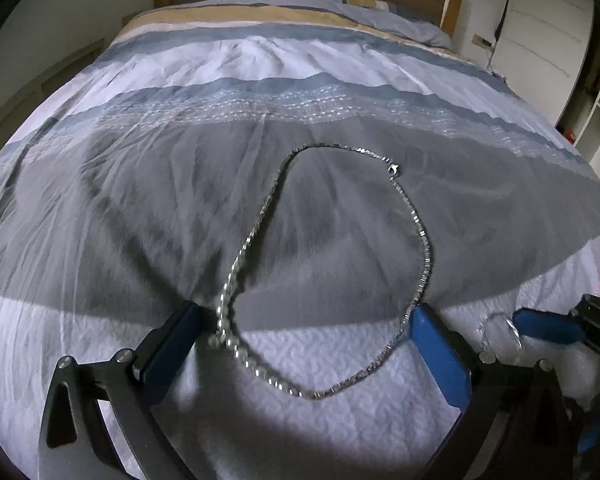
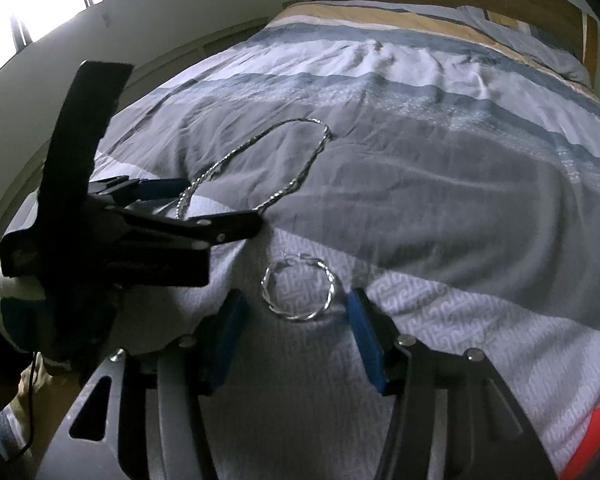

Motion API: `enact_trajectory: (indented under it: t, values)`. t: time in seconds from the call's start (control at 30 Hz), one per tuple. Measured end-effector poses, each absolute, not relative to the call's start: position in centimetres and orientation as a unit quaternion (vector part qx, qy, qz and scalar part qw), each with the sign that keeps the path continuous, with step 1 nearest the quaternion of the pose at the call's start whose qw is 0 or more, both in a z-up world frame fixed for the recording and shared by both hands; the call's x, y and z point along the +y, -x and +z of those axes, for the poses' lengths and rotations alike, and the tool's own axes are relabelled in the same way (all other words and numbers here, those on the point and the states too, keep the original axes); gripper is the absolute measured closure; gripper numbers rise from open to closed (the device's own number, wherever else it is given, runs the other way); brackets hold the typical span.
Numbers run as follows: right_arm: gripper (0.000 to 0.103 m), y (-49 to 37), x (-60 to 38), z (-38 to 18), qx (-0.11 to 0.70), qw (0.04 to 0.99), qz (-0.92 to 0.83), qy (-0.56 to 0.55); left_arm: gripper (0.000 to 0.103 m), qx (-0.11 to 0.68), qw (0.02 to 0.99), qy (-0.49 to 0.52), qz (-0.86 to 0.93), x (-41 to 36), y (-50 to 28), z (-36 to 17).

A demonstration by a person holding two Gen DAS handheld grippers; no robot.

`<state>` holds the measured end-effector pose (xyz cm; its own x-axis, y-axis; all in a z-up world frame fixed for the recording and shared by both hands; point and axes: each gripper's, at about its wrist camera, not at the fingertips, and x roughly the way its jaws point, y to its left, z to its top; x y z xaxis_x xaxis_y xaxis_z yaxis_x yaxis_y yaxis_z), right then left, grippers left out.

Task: Organize jewelry
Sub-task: 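Grasp the silver chain necklace with the left tool while the right tool grasps the twisted hoop, then carry the necklace and twisted hoop into the red box and release them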

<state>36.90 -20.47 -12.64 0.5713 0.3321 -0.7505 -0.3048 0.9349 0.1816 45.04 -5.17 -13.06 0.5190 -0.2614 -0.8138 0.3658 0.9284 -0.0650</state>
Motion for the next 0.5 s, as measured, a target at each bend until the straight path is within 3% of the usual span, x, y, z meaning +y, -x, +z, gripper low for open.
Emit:
enact_trajectory:
  t: [0.07, 0.13, 0.2, 0.37, 0.5]
  values:
    - [0.053, -36.9, -20.5, -12.7, 0.426, 0.886, 0.179, -0.017, 0.01, 0.452, 0.871, -0.067, -0.18, -5.7, -45.1, -13.0]
    - [0.067, -36.7, -20.5, -12.7, 0.427, 0.886, 0.177, -0.015, 0.024, 0.448, 0.872, -0.073, -0.184, -5.9, -45.0, -12.9]
    - [0.067, -36.4, -20.6, -12.6, 0.428, 0.886, 0.177, -0.017, 0.049, 0.443, 0.873, -0.074, -0.192, -6.0, -44.6, -12.7]
    - [0.067, -35.3, -21.1, -12.2, 0.428, 0.887, 0.173, -0.019, 0.092, 0.438, 0.874, -0.074, -0.194, -5.9, -43.6, -12.1]
    - [0.067, -33.1, -22.4, -11.2, 0.419, 0.892, 0.164, -0.036, 0.095, 0.435, 0.879, -0.065, -0.187, -5.4, -41.8, -11.3]
